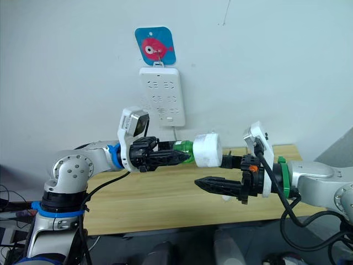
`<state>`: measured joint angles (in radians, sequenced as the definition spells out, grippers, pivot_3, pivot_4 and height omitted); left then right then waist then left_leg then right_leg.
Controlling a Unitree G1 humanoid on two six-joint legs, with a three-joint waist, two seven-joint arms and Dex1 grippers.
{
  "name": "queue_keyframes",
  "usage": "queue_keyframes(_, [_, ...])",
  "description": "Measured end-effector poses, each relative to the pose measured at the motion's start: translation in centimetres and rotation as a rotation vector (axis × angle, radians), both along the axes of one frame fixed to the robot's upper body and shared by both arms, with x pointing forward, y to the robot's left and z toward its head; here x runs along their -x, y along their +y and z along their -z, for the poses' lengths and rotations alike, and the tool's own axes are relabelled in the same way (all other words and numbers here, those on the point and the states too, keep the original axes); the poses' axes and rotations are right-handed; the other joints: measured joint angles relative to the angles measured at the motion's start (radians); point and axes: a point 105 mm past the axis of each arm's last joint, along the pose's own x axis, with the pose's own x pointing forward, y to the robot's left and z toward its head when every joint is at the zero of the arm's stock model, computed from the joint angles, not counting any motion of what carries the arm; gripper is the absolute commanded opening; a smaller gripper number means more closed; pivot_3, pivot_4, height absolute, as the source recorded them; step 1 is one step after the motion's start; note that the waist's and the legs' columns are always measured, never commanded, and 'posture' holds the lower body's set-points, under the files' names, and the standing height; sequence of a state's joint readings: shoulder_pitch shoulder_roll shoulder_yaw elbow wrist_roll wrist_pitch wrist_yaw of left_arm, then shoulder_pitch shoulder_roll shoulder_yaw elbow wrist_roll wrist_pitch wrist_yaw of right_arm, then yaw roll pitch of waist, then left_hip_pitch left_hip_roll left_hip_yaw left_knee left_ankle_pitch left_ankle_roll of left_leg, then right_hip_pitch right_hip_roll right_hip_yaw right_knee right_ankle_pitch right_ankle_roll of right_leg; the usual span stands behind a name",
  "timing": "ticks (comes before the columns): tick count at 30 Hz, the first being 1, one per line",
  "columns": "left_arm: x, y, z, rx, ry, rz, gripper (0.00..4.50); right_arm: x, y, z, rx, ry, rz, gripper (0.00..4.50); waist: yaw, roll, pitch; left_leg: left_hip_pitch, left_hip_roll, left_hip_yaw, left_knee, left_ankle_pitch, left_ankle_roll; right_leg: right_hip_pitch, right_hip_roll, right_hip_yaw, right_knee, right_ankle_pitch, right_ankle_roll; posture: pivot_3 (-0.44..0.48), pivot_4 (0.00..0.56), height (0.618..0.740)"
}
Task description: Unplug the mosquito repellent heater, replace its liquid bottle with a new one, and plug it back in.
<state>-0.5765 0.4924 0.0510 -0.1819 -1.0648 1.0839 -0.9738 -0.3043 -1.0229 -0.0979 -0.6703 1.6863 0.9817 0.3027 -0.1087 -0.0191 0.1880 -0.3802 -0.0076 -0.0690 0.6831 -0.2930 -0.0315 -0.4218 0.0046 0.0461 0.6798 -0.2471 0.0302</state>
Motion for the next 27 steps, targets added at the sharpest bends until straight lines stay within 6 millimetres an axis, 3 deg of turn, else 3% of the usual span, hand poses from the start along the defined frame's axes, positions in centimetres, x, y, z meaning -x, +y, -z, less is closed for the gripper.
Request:
queue_keyframes(2, [-0.5, -0.1, -0.1, 0.019, 0.016, -0.023, 2.39, 0.7, -0.2, 0.7, 0.054, -0.009, -0.021, 4.50, 0.001, 0.000, 0.000, 0.000, 0.000, 0.000, 0.000, 0.000, 0.000, 0.000, 0.000, 0.000, 0.000, 0.000, 0.001, -0.186, 0.117, 0.740])
queue_keyframes(5, [-1.1, 0.0, -0.2, 0.031, 0.025, -0.054, 2.39, 1.3, -0.6, 1.7, 0.104, -0.034, -0.027, 3.91, 0.002, -0.001, -0.001, 0.000, 0.000, 0.000, 0.000, 0.000, 0.000, 0.000, 0.000, 0.000, 0.000, -0.001, 0.002, -0.189, 0.116, 0.740])
queue_keyframes(10, [-1.3, 0.2, -0.4, 0.037, 0.031, -0.055, 2.39, 0.0, -3.4, 3.7, 0.223, -0.150, 0.109, 2.14, 0.004, -0.001, -0.003, 0.000, 0.000, 0.003, 0.001, 0.000, 0.000, 0.000, 0.001, 0.001, 0.000, -0.002, 0.003, -0.200, 0.112, 0.740])
queue_keyframes(15, [-0.8, 0.6, -0.2, 0.016, 0.043, -0.015, 2.39, -2.4, -5.0, 2.9, 0.193, -0.326, 0.219, 0.22, -0.006, -0.001, -0.008, 0.003, 0.001, 0.007, 0.001, 0.000, 0.000, 0.001, 0.002, 0.005, 0.001, -0.002, 0.004, -0.217, 0.100, 0.740])
queue_keyframes(16, [-0.7, 0.7, -0.2, 0.011, 0.043, -0.008, 2.39, -2.8, -5.1, 2.5, 0.178, -0.358, 0.225, 0.06, -0.006, -0.001, -0.008, 0.004, 0.001, 0.007, 0.001, 0.000, 0.000, 0.001, 0.002, 0.006, 0.001, -0.002, 0.004, -0.217, 0.100, 0.740])
queue_keyframes(21, [-0.2, 0.9, 0.0, -0.008, 0.051, 0.035, 2.39, -3.7, -5.1, 1.4, 0.172, -0.431, 0.200, 0.00, -0.015, -0.001, -0.014, 0.007, 0.002, 0.014, 0.000, 0.000, 0.000, 0.002, 0.004, 0.016, 0.001, -0.002, 0.004, -0.222, 0.091, 0.740])
queue_keyframes(27, [0.2, 1.4, 0.4, -0.044, 0.050, 0.068, 2.39, -5.7, -3.5, 0.6, 0.152, -0.468, 0.141, 0.00, -0.037, -0.003, -0.025, 0.010, 0.002, 0.017, -0.001, 0.000, 0.000, 0.002, 0.004, 0.022, 0.001, -0.002, 0.005, -0.219, 0.085, 0.740])
